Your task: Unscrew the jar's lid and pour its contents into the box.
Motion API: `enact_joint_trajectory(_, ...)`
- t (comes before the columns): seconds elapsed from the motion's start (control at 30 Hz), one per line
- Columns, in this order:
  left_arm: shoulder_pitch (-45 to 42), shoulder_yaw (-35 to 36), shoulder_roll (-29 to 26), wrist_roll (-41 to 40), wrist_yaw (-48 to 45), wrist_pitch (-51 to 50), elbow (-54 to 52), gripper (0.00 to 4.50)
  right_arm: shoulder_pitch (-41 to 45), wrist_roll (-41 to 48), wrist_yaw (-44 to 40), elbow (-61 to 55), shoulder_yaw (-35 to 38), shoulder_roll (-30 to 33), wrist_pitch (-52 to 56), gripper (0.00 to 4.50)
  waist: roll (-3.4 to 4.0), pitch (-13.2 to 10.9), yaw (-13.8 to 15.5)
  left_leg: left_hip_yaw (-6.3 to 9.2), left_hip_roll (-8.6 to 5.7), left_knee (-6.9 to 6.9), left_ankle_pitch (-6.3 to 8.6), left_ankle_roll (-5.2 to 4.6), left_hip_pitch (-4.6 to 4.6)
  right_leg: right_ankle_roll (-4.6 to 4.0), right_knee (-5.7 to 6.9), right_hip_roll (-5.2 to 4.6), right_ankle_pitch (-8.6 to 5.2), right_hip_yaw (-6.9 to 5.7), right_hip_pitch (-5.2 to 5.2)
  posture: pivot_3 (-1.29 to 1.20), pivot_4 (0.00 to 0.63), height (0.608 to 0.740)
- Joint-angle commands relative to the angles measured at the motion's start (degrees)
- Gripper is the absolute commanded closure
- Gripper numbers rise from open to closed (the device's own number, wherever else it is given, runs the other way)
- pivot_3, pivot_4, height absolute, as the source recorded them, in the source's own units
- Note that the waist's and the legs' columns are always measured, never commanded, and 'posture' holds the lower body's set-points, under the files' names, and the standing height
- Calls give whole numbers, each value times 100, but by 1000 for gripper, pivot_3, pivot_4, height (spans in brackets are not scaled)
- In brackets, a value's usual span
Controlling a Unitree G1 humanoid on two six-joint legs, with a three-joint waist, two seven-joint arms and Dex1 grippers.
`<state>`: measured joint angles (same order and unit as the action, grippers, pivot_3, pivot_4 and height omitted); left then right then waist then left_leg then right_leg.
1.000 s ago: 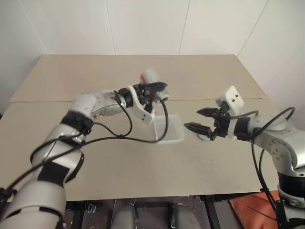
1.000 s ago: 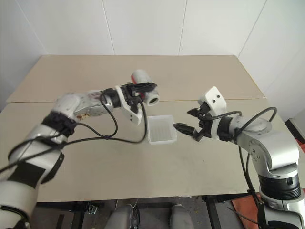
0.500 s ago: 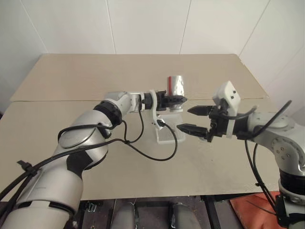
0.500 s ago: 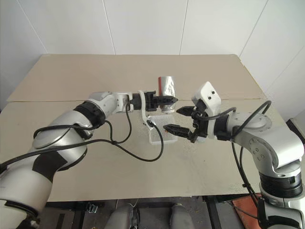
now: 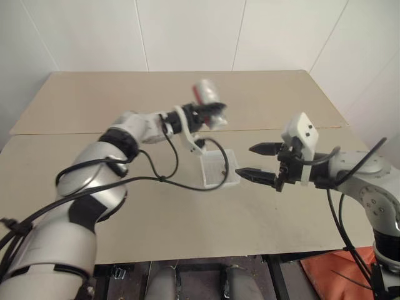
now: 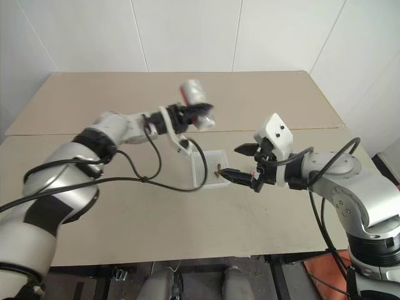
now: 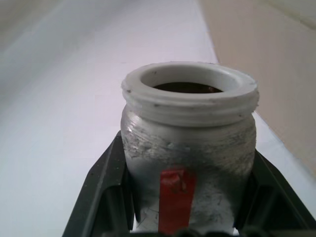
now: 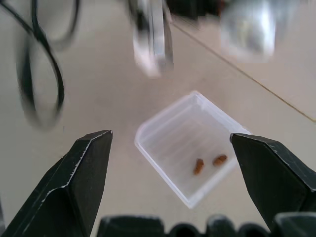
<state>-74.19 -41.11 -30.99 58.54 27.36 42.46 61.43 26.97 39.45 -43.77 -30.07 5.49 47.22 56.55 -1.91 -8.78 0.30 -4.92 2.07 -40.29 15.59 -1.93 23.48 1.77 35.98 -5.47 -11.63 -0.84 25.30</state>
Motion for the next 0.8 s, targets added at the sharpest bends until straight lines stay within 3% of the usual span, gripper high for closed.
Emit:
enact_joint_trajectory(0.03,614,1048,-340,-1911,-1537,616,-530,2495,-124,-164,-188,27,127,163,-479,32,0,0,-8,-1,2,0,-1,1,-3,0,0,-1,0,-1,-2,0,150,740)
enact_joint_trajectory(0.13,1829,2048,-322,-4731,-3951,-370,-1901,2495,-219,-244,-312,166,120,211,-684,32,2,1,10,-3,2,-10,-3,5,-3,0,4,-1,0,-3,-8,0,150,740)
enact_joint_trajectory(0.2,2724,2673,-313,-6509,-5139,-1836,-3254,2495,-259,-315,-368,261,100,214,-813,32,2,1,12,-1,11,-17,-12,20,-1,0,2,-4,0,-1,-11,0,150,740)
enact_joint_trajectory(0.33,3923,3467,-296,-8102,-5653,-4007,-5089,2495,-314,-392,-438,385,121,193,-1012,32,2,1,-24,22,16,-45,-5,9,2,2,4,5,1,8,-14,0,150,740)
enact_joint_trajectory(0.5,4990,3943,-16,-8391,-5445,-4943,-5915,2495,-215,-431,-425,542,74,130,-1083,32,3,1,-15,27,8,-45,10,-17,-32,4,-12,6,1,16,-38,0,150,740)
enact_joint_trajectory(0.67,5496,4087,416,-8153,-5450,-4807,-5802,2495,-175,-458,-467,608,46,116,-1144,32,3,1,23,21,1,-45,11,-18,-61,2,-11,4,2,14,-69,0,150,740)
enact_joint_trajectory(0.8,5758,4042,668,-7640,-5495,-4191,-5436,1172,-175,-443,-421,577,42,38,-1164,0,3,1,30,19,1,-44,12,-18,-83,0,-14,4,2,12,-95,0,150,740)
